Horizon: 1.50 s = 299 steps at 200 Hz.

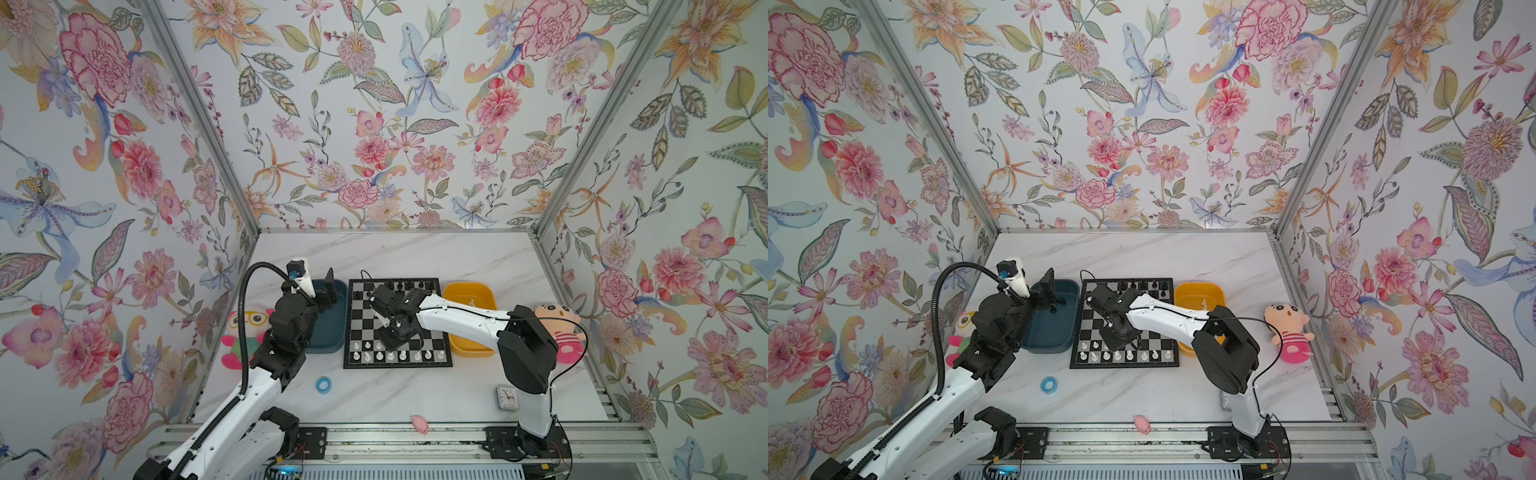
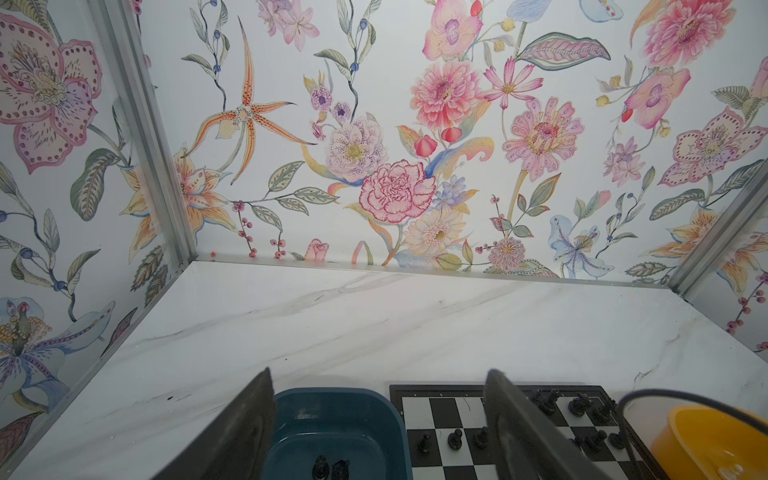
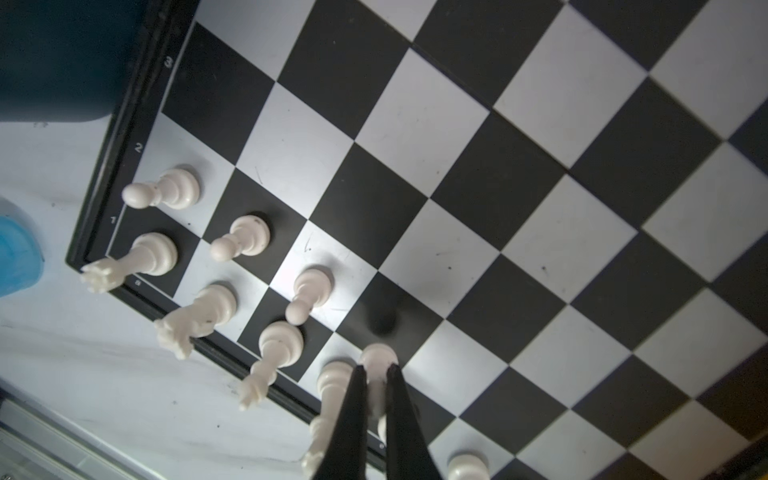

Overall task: Set up the chess pieces on the board
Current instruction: 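Lower the white pawn onto the near row beside the white pieces and release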

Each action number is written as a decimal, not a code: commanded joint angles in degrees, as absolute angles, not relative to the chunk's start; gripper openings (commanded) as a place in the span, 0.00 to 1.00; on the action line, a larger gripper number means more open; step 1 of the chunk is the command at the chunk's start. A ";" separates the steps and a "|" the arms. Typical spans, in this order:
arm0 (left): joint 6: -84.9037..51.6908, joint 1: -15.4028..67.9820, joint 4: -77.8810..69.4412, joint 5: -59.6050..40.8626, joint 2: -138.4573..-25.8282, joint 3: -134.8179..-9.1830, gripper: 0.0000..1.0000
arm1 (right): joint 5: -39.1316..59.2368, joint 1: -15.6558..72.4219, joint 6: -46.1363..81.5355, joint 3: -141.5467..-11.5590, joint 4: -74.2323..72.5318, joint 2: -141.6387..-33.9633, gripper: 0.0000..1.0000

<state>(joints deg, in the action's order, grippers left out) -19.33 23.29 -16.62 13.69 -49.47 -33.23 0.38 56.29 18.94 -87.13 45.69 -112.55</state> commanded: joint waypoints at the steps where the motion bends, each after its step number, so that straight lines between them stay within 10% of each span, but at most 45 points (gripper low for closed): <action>1: -19.26 22.68 -16.91 12.61 -48.68 -32.61 0.80 | -1.34 56.83 19.87 -87.85 45.79 -114.17 0.00; 299: -19.60 22.68 -16.48 11.95 -45.68 -30.85 0.80 | -4.12 57.69 21.45 -85.21 44.21 -112.62 0.24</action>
